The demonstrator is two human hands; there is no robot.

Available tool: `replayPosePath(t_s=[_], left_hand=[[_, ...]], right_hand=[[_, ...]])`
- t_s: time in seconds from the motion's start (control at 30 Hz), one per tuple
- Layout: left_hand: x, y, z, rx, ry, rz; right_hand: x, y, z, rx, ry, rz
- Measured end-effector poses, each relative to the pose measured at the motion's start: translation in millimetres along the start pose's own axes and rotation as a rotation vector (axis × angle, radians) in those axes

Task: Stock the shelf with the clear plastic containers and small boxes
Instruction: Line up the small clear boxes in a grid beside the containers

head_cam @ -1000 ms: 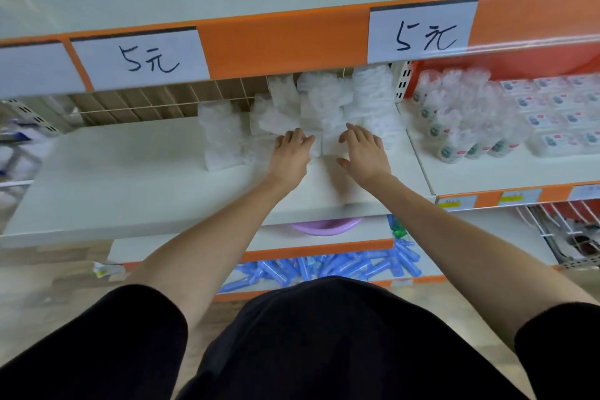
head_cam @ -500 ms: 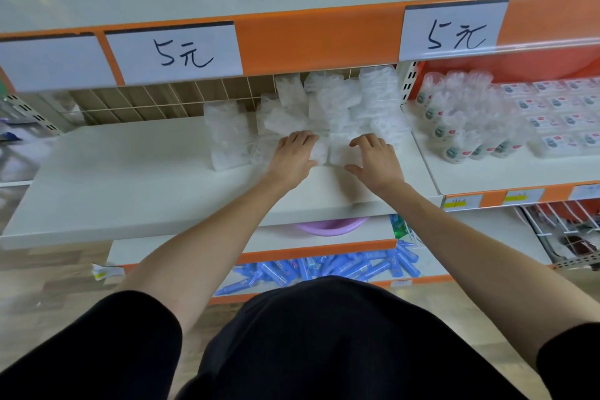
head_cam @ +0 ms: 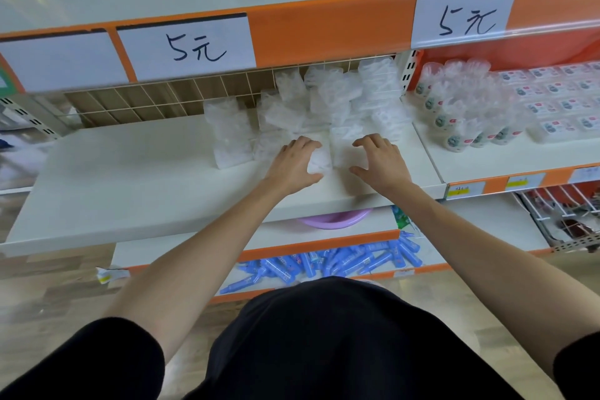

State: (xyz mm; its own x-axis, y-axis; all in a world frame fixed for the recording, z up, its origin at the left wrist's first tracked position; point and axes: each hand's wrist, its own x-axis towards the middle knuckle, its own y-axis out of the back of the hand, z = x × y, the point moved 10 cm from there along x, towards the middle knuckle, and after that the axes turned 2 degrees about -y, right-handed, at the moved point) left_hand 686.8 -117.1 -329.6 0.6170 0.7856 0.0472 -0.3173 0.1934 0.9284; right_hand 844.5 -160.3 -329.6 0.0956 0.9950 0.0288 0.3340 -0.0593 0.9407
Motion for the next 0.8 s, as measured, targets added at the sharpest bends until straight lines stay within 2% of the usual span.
replayPosePath(t_s=[0.47,0.8], left_hand=[[-10.6,-13.5,24.0,-0.079,0.06,-0.014],[15.2,-28.4,120.0,-0.137,0.071,0.031]], right_hand=[[-30.0,25.1,31.0,0.079,-0.012,0.059],[-60.6,81.7,107.3,0.139,0.028,0.136]])
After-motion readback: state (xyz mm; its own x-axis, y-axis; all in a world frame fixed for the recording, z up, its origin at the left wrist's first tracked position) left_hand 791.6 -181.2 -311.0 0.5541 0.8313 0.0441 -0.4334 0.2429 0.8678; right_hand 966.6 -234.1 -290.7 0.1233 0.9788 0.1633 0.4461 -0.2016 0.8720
